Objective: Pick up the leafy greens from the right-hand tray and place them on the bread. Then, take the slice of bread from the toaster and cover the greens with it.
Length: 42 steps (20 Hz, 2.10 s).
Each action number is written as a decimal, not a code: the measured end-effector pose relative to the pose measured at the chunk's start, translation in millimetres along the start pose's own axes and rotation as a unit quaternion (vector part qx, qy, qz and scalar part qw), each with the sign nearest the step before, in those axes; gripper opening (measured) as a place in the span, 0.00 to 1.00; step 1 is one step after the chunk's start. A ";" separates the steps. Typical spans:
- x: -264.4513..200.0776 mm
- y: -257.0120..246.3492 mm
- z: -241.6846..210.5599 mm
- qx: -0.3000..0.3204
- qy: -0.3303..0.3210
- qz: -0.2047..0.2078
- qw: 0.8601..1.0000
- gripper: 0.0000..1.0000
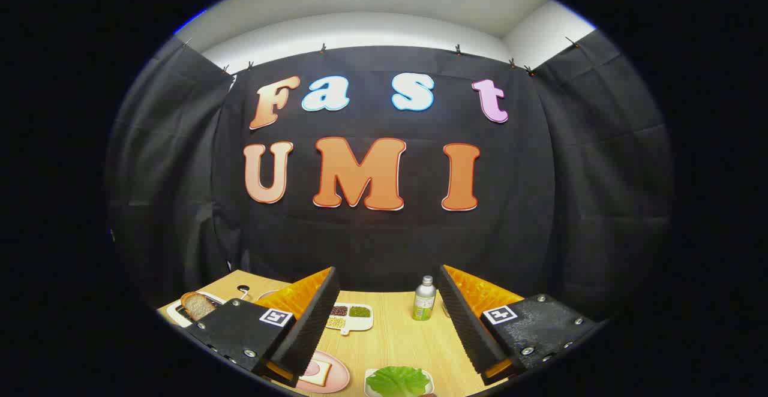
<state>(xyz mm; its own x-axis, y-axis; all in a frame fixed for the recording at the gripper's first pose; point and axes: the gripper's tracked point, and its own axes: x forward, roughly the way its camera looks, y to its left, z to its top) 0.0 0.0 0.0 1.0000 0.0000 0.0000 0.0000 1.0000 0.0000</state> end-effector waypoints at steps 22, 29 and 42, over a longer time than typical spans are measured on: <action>-11.4 30.9 -15.7 0.056 0.046 -0.009 0.997 0.99; -8.3 24.1 -34.8 0.053 0.068 -0.011 0.996 0.99; -1.8 4.6 -161.7 0.048 0.201 -0.012 0.978 0.99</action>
<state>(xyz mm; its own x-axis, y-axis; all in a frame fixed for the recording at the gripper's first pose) -1.8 4.6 -161.7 0.9188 -0.0041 -0.3946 0.0424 0.9952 0.0884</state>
